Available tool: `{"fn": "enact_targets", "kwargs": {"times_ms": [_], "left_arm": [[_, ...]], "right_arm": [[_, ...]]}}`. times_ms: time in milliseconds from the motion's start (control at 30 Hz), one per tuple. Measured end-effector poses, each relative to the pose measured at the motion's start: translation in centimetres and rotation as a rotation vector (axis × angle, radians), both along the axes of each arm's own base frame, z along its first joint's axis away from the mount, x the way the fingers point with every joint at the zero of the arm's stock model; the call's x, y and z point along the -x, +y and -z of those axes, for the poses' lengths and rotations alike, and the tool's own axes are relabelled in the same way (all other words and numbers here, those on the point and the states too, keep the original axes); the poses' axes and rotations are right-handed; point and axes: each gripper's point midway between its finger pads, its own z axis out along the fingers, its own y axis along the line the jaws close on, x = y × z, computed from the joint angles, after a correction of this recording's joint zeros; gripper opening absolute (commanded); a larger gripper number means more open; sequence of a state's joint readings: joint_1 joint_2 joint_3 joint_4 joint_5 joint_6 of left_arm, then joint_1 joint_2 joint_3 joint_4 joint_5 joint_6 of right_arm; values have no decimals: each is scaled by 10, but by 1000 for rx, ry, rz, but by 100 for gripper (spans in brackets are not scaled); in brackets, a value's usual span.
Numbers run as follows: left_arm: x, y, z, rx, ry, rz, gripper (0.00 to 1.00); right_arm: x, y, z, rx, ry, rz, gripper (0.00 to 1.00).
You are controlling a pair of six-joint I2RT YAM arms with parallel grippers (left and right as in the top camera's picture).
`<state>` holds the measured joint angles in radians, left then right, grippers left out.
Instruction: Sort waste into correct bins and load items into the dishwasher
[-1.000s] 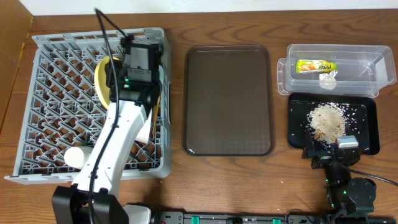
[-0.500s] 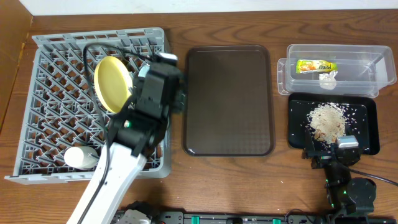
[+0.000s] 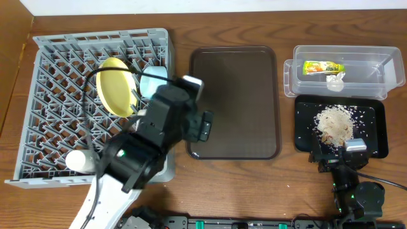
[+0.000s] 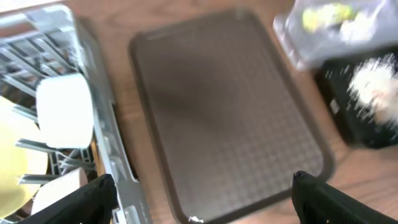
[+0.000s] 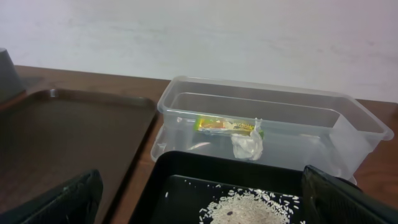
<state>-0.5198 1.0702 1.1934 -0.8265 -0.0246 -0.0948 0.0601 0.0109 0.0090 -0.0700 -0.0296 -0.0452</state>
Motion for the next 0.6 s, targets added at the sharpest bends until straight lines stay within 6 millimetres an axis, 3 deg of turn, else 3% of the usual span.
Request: {"fn": "enact_targets", "kwargs": {"times_ms": [233,300,367,467,600], "left_arm": [[9,43,-90,195,-331,-149,93],[12,59,-106,231,-426,-202,93],[15,74,-108,248,-481,-256,93],[14,92,-93,251,-528,-322,93],[15,109,-53,248,-562,-383,93]], "right_arm": [[0,0,0,0,0,0,99],[0,0,0,0,0,0,99],[0,0,0,0,0,0,99],[0,0,0,0,0,0,99],[0,0,0,0,0,0,99]]}}
